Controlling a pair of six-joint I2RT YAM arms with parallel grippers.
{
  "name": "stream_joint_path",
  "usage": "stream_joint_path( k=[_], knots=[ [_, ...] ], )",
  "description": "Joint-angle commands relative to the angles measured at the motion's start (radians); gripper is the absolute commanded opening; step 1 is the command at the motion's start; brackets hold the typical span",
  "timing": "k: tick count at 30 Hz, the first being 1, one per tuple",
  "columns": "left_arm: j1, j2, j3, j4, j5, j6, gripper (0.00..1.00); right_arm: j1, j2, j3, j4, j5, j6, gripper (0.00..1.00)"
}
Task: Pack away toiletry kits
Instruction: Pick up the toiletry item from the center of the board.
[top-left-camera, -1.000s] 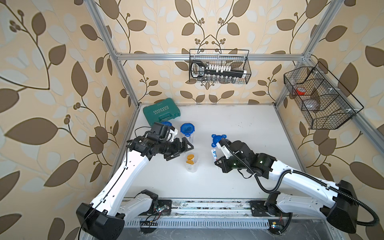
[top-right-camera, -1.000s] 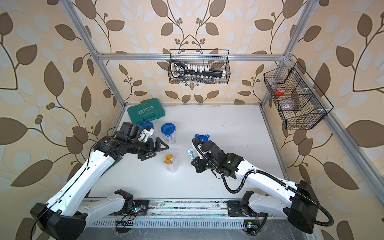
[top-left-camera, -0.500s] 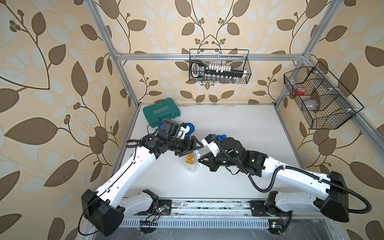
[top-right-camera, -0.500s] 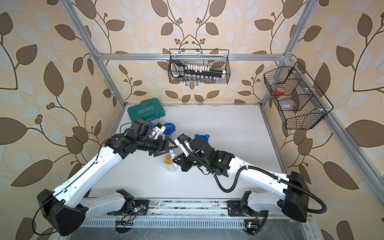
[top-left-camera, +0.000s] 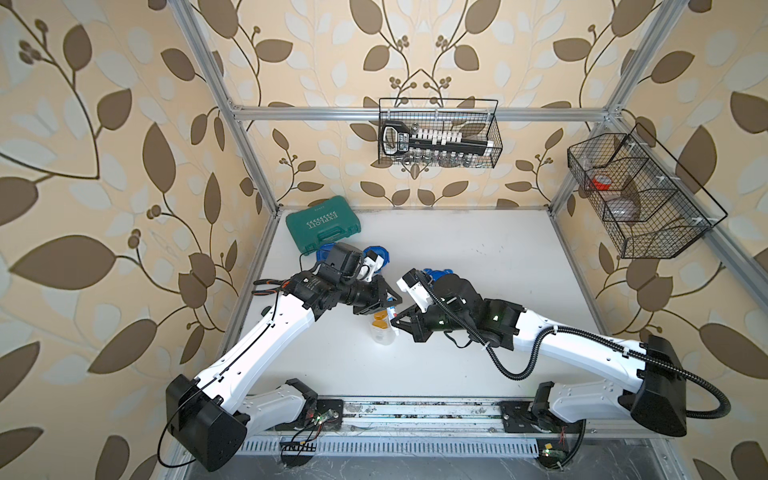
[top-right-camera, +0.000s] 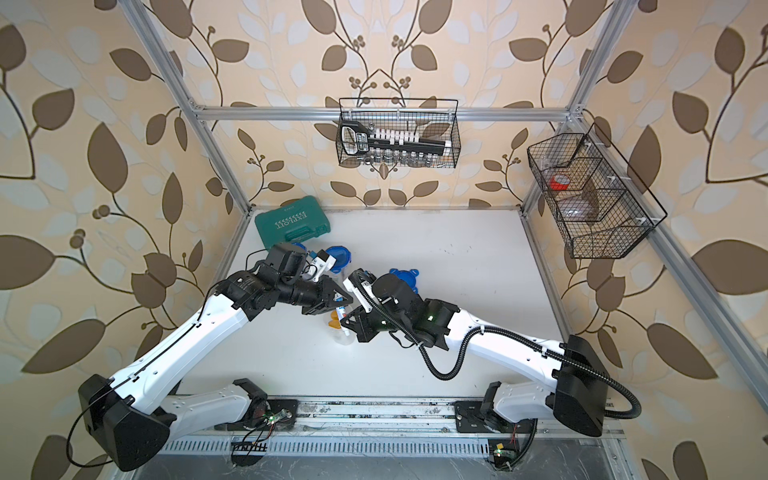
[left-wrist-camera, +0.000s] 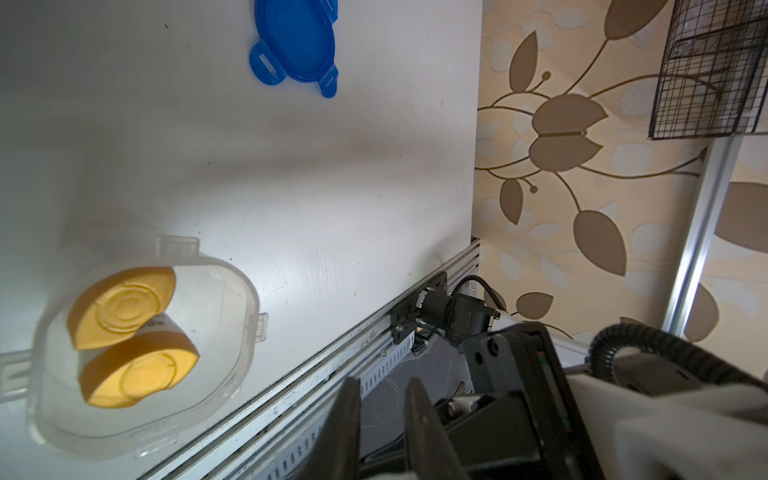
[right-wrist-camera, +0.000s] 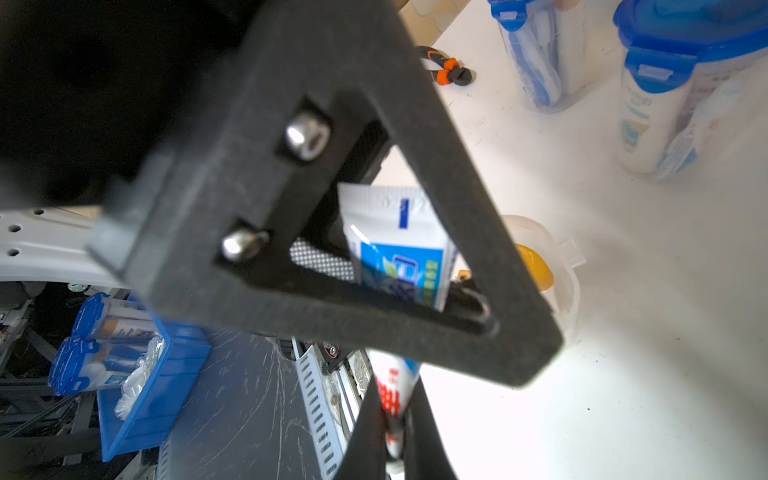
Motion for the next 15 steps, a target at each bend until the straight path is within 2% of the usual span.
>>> stream_joint_path(
  k=[1, 6, 9, 13, 15],
  knots=[
    [-0.007, -0.028, 0.003, -0.036, 0.003, 0.036, 0.10, -0.011, 0.009, 0.052, 0.032, -0.007, 0.009, 0.08],
    [-0.007, -0.044, 0.028, -0.095, -0.072, 0.095, 0.00, -0.020, 0.010, 0.064, 0.022, -0.010, 0.019, 0.13],
    [-0.007, -0.057, 0.042, -0.118, -0.122, 0.133, 0.00, -0.023, 0.008, 0.070, 0.018, -0.014, 0.025, 0.19],
    [-0.007, -0.073, 0.055, -0.138, -0.186, 0.186, 0.00, -0.026, 0.003, 0.079, 0.005, -0.003, 0.037, 0.36],
    [-0.007, -0.083, 0.060, -0.145, -0.232, 0.209, 0.00, -0.030, -0.004, 0.084, -0.008, 0.011, 0.048, 0.53]
  ],
)
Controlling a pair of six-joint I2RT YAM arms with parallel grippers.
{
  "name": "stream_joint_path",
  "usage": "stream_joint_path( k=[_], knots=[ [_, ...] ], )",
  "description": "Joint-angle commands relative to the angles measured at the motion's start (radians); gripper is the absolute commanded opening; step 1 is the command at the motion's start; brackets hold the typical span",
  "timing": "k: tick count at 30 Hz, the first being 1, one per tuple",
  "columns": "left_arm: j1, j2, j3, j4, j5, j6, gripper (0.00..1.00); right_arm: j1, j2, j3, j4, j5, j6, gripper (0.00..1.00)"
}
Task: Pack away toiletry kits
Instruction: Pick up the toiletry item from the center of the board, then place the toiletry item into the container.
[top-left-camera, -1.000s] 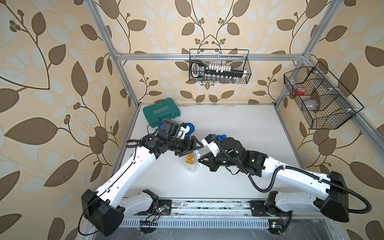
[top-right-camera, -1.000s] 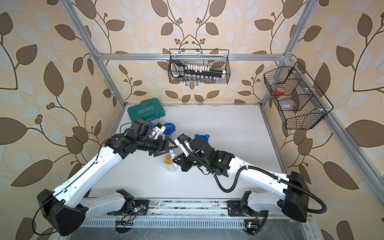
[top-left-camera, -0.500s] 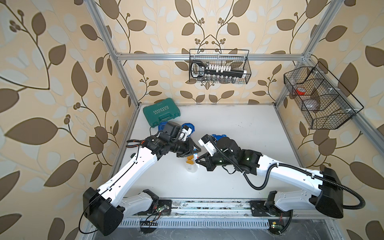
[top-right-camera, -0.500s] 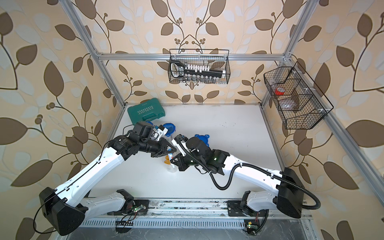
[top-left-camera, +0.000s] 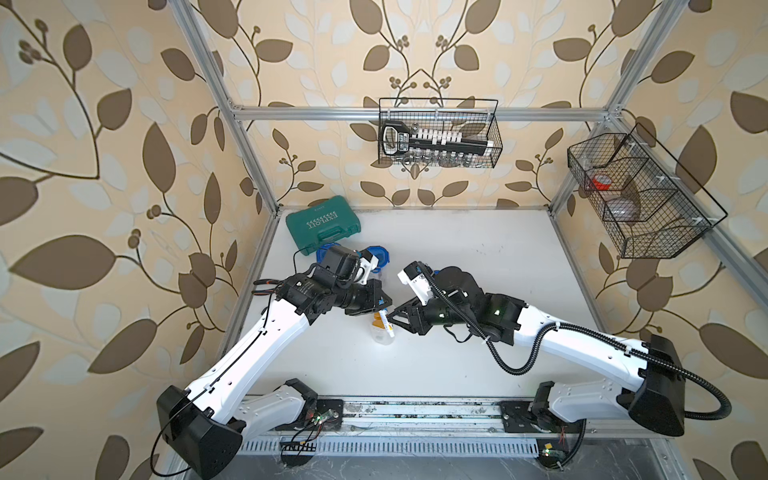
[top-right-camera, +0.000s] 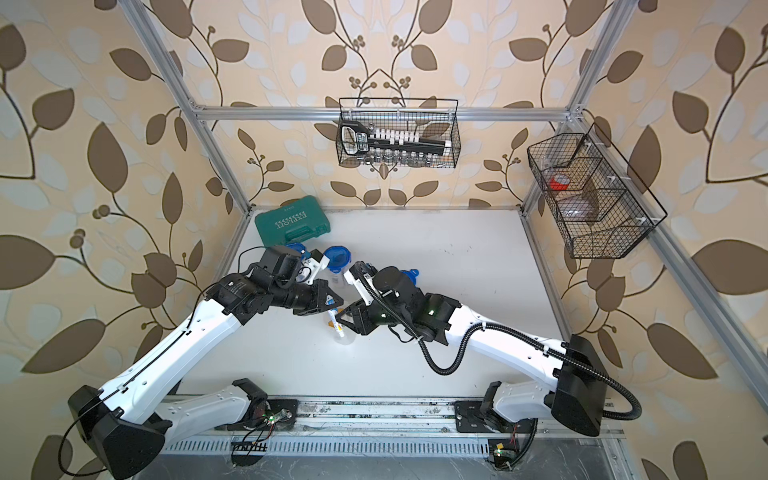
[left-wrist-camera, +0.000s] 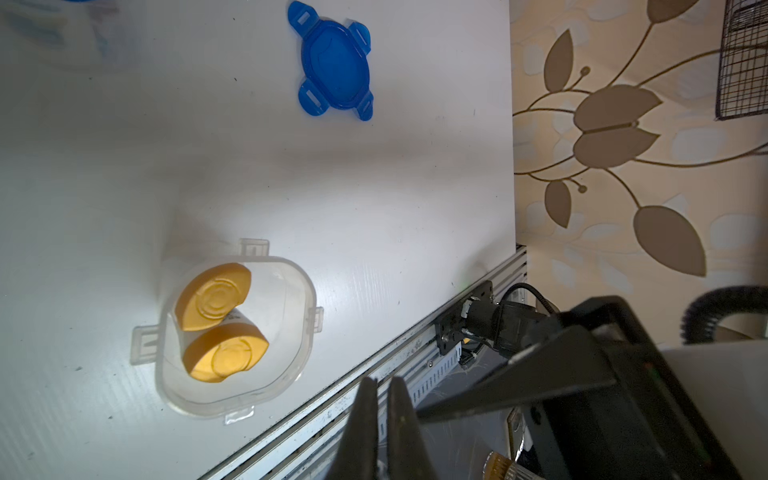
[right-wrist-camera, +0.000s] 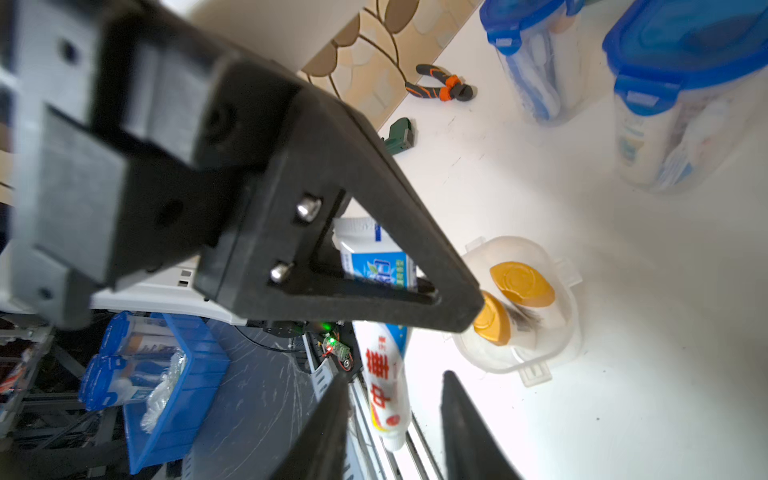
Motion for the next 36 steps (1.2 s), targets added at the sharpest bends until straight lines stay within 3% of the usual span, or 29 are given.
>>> stream_joint_path(
  k=[1, 6, 13, 20, 28, 36],
  knots=[
    [-0.005, -0.037, 0.041, -0.040, -0.103, 0.085, 0.00, -0.009, -0.015, 0.034, -0.006, 0.031, 0.022, 0.58],
    [-0.006, -0.057, 0.034, -0.008, -0.210, 0.106, 0.00, -0.039, -0.089, 0.001, -0.057, 0.105, 0.054, 0.76],
    [-0.006, -0.086, 0.008, 0.102, -0.368, 0.144, 0.00, -0.225, -0.216, -0.094, -0.207, 0.185, 0.139, 0.85],
    [-0.029, -0.079, -0.046, 0.219, -0.373, 0.128, 0.00, -0.322, -0.254, -0.090, -0.321, 0.200, 0.135, 0.89],
    [-0.162, -0.011, -0.050, 0.263, -0.512, 0.141, 0.00, -0.360, -0.264, -0.104, -0.352, 0.187, 0.141, 0.90],
    [-0.211, 0.015, -0.076, 0.260, -0.626, 0.180, 0.00, -0.388, -0.262, -0.098, -0.355, 0.175, 0.144, 0.90]
  ],
)
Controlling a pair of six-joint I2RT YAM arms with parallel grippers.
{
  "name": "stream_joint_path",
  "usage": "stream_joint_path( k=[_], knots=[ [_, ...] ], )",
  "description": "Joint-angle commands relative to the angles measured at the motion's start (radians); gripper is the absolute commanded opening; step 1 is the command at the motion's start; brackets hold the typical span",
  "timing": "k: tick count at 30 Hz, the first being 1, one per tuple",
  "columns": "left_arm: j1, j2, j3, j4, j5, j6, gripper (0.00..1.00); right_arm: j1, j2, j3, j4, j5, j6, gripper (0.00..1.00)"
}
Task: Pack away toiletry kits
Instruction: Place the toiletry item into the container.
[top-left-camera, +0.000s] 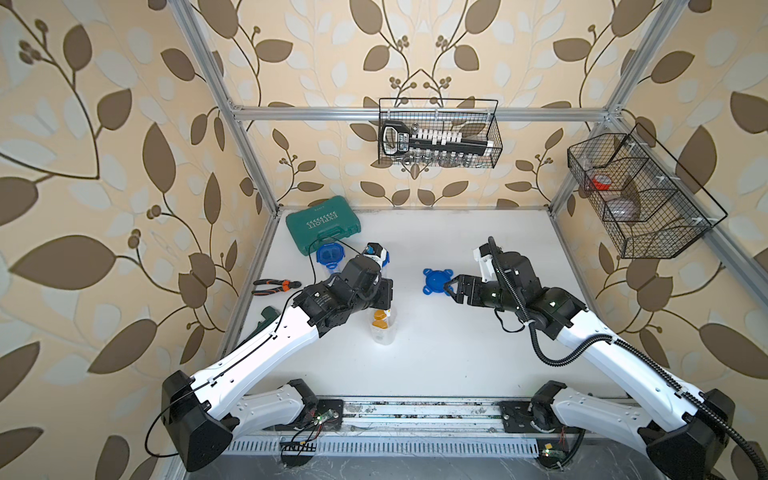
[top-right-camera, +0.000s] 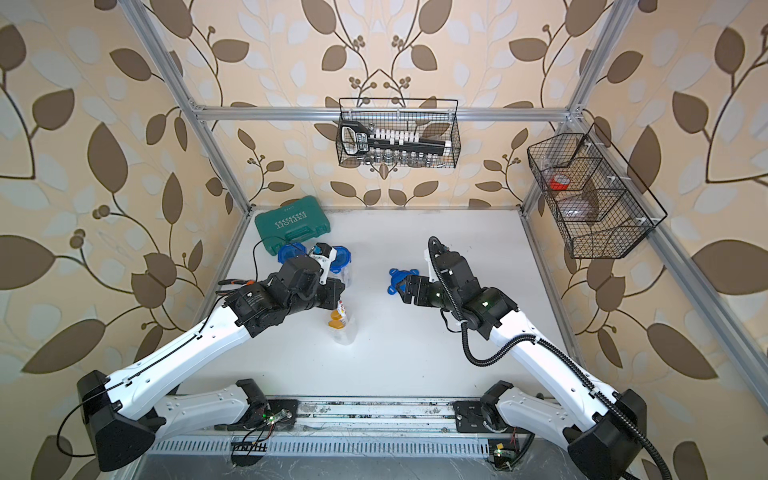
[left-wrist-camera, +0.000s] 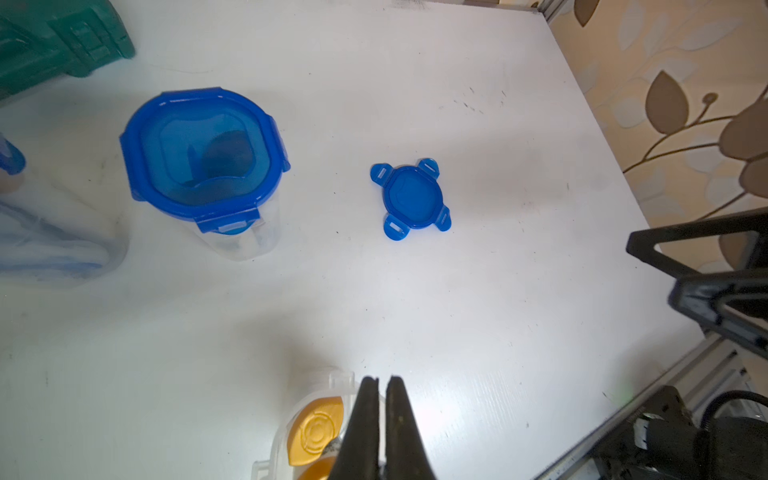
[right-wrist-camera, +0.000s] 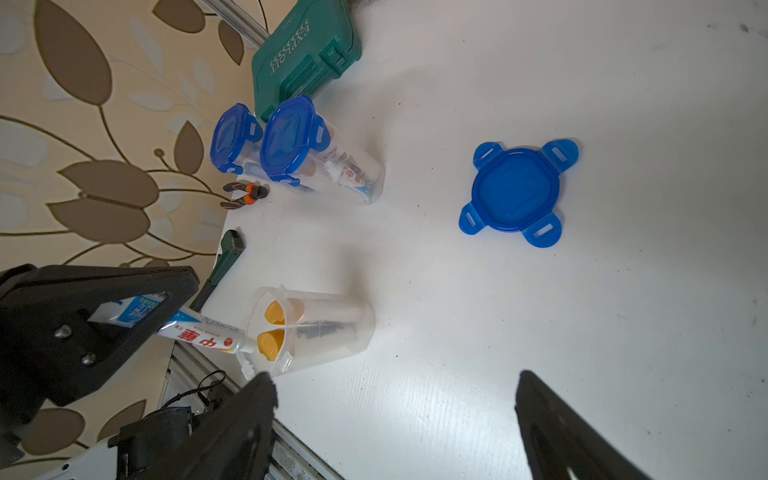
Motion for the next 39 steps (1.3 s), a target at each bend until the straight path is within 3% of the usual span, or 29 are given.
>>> stream_joint_path(
  k=[1, 5, 6, 7, 20, 32, 35, 39],
  knots=[
    [-0.013, 0.007, -0.019, 0.037, -0.069, 0.037, 0.00, -0.005, -0.009, -0.012, -0.020, -0.005, 0.010, 0.90],
    [-0.043, 0.021, -0.047, 0.070, -0.059, 0.035, 0.00, -0.014, -0.009, -0.010, -0.045, 0.011, 0.020, 0.90],
    [-0.050, 0.024, -0.051, 0.077, -0.059, 0.033, 0.00, -0.019, -0.003, -0.007, -0.058, 0.015, 0.022, 0.99],
    [-0.060, 0.031, -0.056, 0.082, -0.061, 0.032, 0.00, -0.023, 0.002, -0.003, -0.078, 0.022, 0.025, 0.99],
    [-0.096, 0.079, -0.118, 0.107, -0.093, 0.031, 0.00, -0.047, 0.024, 0.013, -0.124, 0.068, 0.041, 1.00],
    [-0.096, 0.043, -0.132, 0.083, -0.054, 0.019, 0.43, -0.127, 0.077, 0.109, -0.135, 0.095, -0.036, 1.00],
    [-0.096, 0.029, -0.094, 0.040, -0.038, 0.005, 0.57, -0.139, 0.074, 0.112, -0.132, 0.104, -0.075, 1.00],
    [-0.096, 0.036, 0.014, -0.073, -0.067, -0.034, 0.84, -0.144, 0.073, 0.115, -0.131, 0.127, -0.163, 1.00]
  ],
)
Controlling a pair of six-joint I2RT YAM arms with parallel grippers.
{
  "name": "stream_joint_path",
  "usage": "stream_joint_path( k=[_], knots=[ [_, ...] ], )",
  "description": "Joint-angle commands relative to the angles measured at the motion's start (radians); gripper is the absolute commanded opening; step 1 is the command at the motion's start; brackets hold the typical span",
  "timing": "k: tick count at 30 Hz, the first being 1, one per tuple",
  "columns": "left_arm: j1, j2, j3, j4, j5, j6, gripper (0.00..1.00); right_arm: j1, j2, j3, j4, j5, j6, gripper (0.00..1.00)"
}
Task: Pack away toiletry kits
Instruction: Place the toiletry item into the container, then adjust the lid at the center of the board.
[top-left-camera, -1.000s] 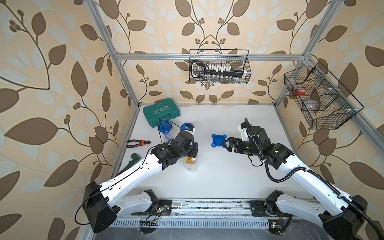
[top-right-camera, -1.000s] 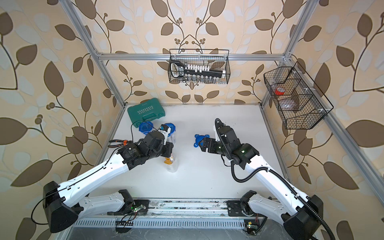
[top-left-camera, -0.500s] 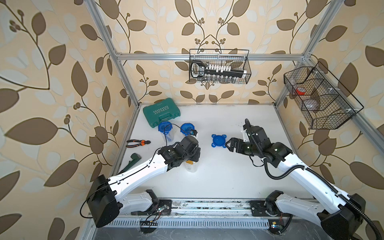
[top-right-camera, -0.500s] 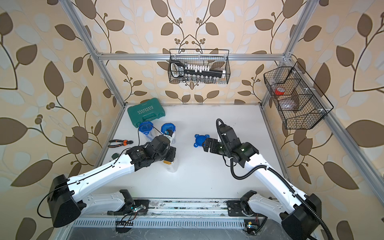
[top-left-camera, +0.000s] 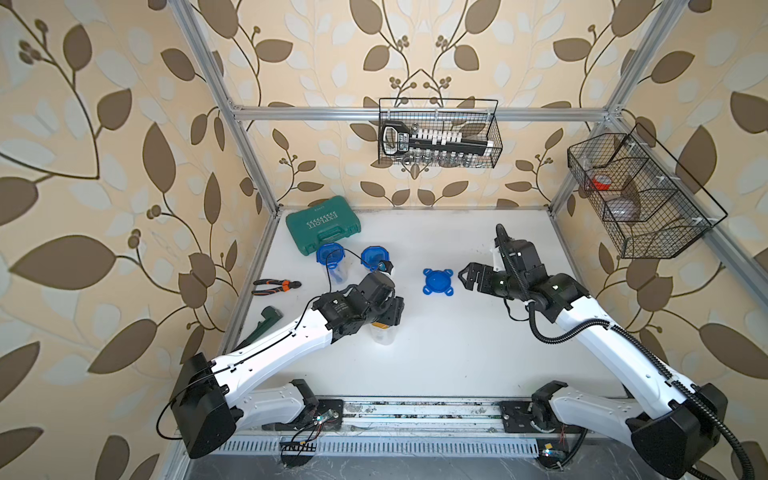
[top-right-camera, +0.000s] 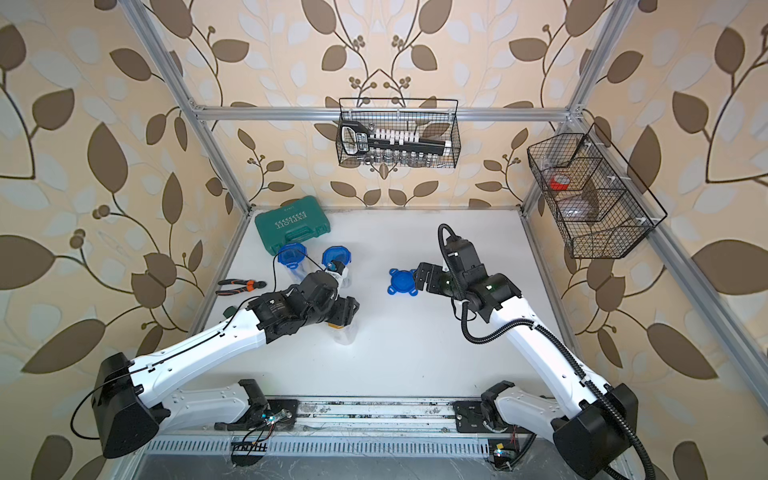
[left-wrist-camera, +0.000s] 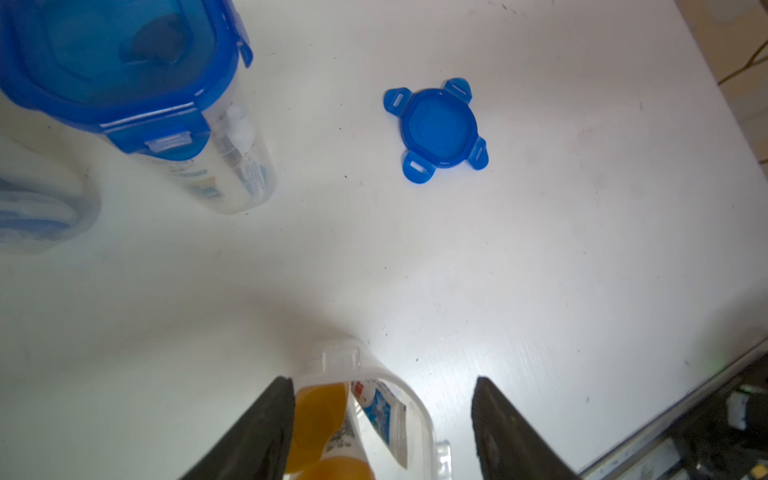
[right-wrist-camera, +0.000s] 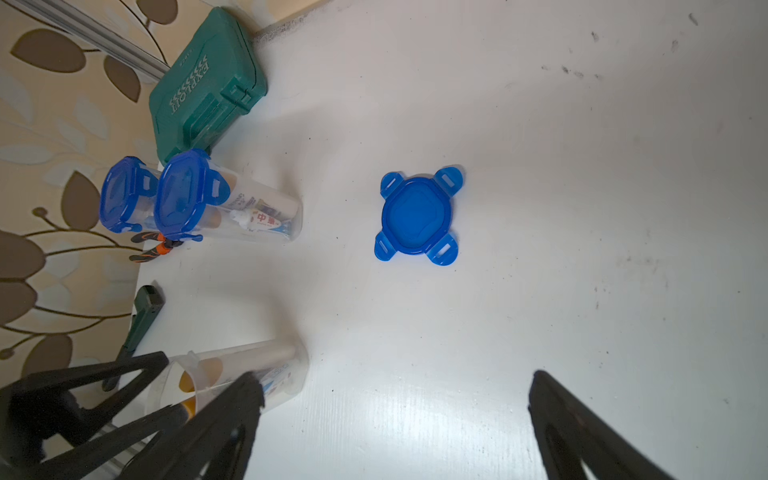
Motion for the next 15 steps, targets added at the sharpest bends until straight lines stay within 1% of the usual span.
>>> stream_joint_path(
  k=[1, 3, 4, 6, 10, 12, 15],
  knots=[
    [-0.007, -0.015, 0.121, -0.097, -0.028, -0.035, 0.90, -0.003, -0.004, 0.030, -0.013, 0.044, -0.116, 1.00],
    [-0.001, 0.008, 0.169, -0.148, -0.053, -0.063, 0.97, -0.003, -0.022, 0.017, 0.001, 0.071, -0.173, 1.00],
    [0.008, 0.022, 0.195, -0.177, -0.063, -0.084, 0.99, -0.004, -0.031, 0.011, 0.009, 0.084, -0.196, 1.00],
    [0.045, 0.063, 0.264, -0.249, -0.056, -0.147, 0.99, -0.003, -0.042, 0.010, 0.009, 0.098, -0.247, 1.00],
    [0.127, 0.115, 0.373, -0.361, -0.017, -0.261, 0.99, -0.004, -0.050, -0.018, -0.001, 0.066, -0.308, 1.00],
    [0.175, 0.135, 0.419, -0.414, 0.022, -0.273, 0.99, -0.013, -0.034, -0.027, -0.031, 0.039, -0.307, 1.00],
    [0.251, 0.185, 0.503, -0.525, 0.056, -0.250, 0.99, -0.039, 0.000, -0.036, -0.050, -0.021, -0.290, 1.00]
  ],
)
